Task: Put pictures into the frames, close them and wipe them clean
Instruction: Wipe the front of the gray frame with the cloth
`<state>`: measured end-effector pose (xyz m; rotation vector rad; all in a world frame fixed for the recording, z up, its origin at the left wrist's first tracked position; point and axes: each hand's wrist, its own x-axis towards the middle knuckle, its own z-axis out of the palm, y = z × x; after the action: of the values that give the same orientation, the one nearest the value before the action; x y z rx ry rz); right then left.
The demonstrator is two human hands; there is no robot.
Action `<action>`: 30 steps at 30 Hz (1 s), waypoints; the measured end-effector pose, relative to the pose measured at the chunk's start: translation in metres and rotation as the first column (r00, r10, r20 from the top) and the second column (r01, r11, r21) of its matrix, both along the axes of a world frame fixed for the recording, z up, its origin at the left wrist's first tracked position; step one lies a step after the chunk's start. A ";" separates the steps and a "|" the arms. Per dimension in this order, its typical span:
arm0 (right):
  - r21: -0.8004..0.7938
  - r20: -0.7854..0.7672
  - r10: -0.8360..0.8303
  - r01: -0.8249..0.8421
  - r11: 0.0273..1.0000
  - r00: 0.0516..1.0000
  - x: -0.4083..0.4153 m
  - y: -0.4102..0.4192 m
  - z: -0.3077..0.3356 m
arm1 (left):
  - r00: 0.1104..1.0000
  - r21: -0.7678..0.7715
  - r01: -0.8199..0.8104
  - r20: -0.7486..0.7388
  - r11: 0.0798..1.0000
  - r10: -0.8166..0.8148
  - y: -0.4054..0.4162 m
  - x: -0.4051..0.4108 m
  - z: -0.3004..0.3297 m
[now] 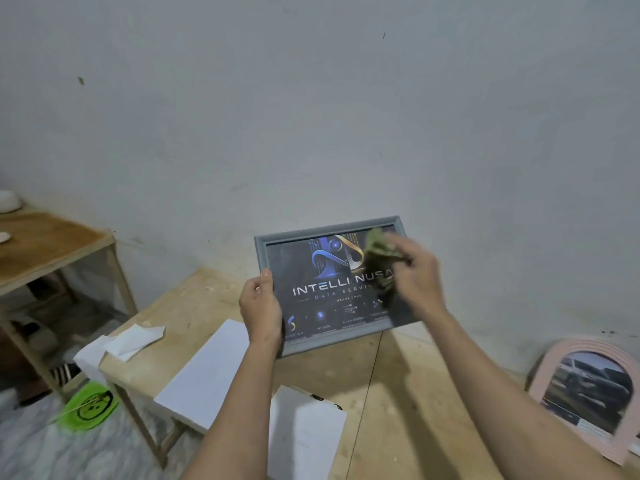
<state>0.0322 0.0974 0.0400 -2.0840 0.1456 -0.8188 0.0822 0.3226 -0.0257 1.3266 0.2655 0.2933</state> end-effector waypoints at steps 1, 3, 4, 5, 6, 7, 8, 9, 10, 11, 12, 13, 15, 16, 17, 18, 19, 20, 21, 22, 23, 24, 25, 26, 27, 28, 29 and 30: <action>-0.140 0.049 -0.059 0.066 0.988 0.997 0.005 -0.018 0.008 | 1.000 -0.005 0.023 0.012 1.000 -0.022 0.001 -0.001 0.003; -0.416 0.045 0.007 0.013 0.909 0.999 0.016 -0.042 0.011 | 0.998 -0.015 0.061 0.030 0.998 -0.060 0.002 -0.001 0.008; -0.487 -0.025 0.078 -0.080 0.870 0.997 0.018 -0.047 0.006 | 0.997 -0.025 0.065 0.036 0.998 -0.064 0.003 -0.002 0.011; -0.506 -0.118 0.134 -0.175 0.845 0.984 0.017 -0.048 -0.005 | 0.997 -0.035 0.058 0.045 0.998 -0.057 0.006 -0.001 0.015; -0.508 -0.212 0.171 -0.258 0.822 0.962 0.011 -0.046 -0.019 | 0.998 -0.049 0.045 0.046 0.998 -0.042 0.010 0.000 0.016; -0.505 -0.296 0.199 -0.330 0.797 0.934 0.004 -0.043 -0.036 | 0.999 -0.070 0.031 0.042 0.997 -0.028 0.016 0.002 0.015; -0.499 -0.366 0.235 -0.403 0.767 0.901 -0.005 -0.041 -0.054 | 0.999 -0.095 0.018 0.034 0.995 -0.014 0.023 0.003 0.013; -0.497 -0.437 0.267 -0.478 0.724 0.859 -0.013 -0.038 -0.069 | 1.000 -0.101 0.004 0.022 0.995 -0.002 0.031 0.004 0.010; -0.490 -0.518 0.285 -0.554 0.673 0.806 -0.020 -0.034 -0.081 | 1.000 -0.088 0.001 0.011 0.996 0.000 0.038 0.004 0.005; -0.469 -0.586 0.301 -0.617 0.632 0.753 -0.024 -0.030 -0.088 | 1.000 -0.059 0.005 -0.002 0.998 -0.005 0.043 0.002 -0.001; -0.422 -0.639 0.299 -0.649 0.634 0.708 -0.024 -0.027 -0.090 | 1.000 -0.032 0.012 -0.010 0.999 -0.012 0.046 0.001 -0.008; -0.337 -0.665 0.312 -0.646 0.685 0.678 -0.022 -0.021 -0.083 | 1.000 -0.020 0.017 -0.022 1.000 -0.018 0.048 -0.002 -0.015; -0.152 -0.580 0.353 -0.523 0.839 0.734 -0.013 -0.012 -0.057 | 0.998 -0.018 0.005 -0.055 1.000 -0.006 0.051 -0.005 -0.024; -0.112 -0.472 0.329 -0.426 0.898 0.818 -0.005 -0.011 -0.040 | 0.998 -0.022 0.001 -0.062 1.000 -0.002 0.052 -0.005 -0.027; -0.118 -0.355 0.268 -0.327 0.937 0.896 0.005 -0.012 -0.026 | 0.998 -0.033 0.008 -0.066 0.999 -0.010 0.051 -0.006 -0.028; -0.180 -0.253 0.197 -0.246 0.952 0.947 0.016 -0.013 -0.015 | 0.998 -0.048 0.021 -0.063 0.999 -0.024 0.049 -0.008 -0.027; -0.273 -0.181 0.150 -0.196 0.942 0.972 0.027 -0.012 -0.006 | 0.997 -0.058 0.044 -0.063 0.997 -0.047 0.046 -0.010 -0.024; -0.372 -0.144 0.134 -0.179 0.911 0.980 0.037 -0.009 -0.004 | 0.996 -0.062 0.066 -0.058 0.996 -0.069 0.041 -0.012 -0.020; -0.462 -0.138 0.156 -0.203 0.863 0.978 0.042 -0.002 -0.005 | 0.995 -0.067 0.081 -0.051 0.995 -0.084 0.038 -0.013 -0.016; -0.525 -0.159 0.198 -0.253 0.813 0.967 0.045 0.004 -0.013 | 0.995 -0.070 0.085 -0.047 0.994 -0.089 0.037 -0.013 -0.013; -0.562 -0.205 0.245 -0.319 0.763 0.947 0.042 0.011 -0.027 | 0.995 -0.079 0.082 -0.049 0.993 -0.087 0.038 -0.011 -0.012; -0.574 -0.268 0.293 -0.396 0.716 0.918 0.035 0.016 -0.044 | 0.996 -0.081 0.068 -0.052 0.994 -0.073 0.042 -0.009 -0.012; -0.565 -0.345 0.337 -0.481 0.670 0.876 0.026 0.021 -0.062 | 0.997 -0.078 0.046 -0.053 0.996 -0.051 0.050 -0.007 -0.013; -0.540 -0.426 0.373 -0.563 0.626 0.824 0.014 0.024 -0.079 | 0.998 -0.054 0.030 -0.062 0.998 -0.033 0.058 -0.005 -0.017; -0.497 -0.511 0.403 -0.643 0.583 0.760 0.002 0.026 -0.092 | 0.997 -0.026 0.007 -0.077 1.000 -0.009 0.068 -0.003 -0.021; -0.442 -0.585 0.423 -0.709 0.550 0.693 -0.008 0.026 -0.101 | 0.996 -0.001 -0.020 -0.084 1.000 0.019 0.077 -0.002 -0.026; -0.387 -0.626 0.438 -0.744 0.544 0.646 -0.013 0.027 -0.102 | 0.995 0.018 -0.037 -0.097 0.999 0.038 0.084 0.000 -0.031; -0.343 -0.630 0.446 -0.743 0.574 0.636 -0.013 0.030 -0.096 | 0.993 0.034 -0.046 -0.110 0.998 0.050 0.089 0.001 -0.035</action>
<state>0.0188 0.1273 -0.0555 -2.6183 -0.6499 0.1640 0.0836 0.4115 -0.0610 1.3712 0.3882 0.2651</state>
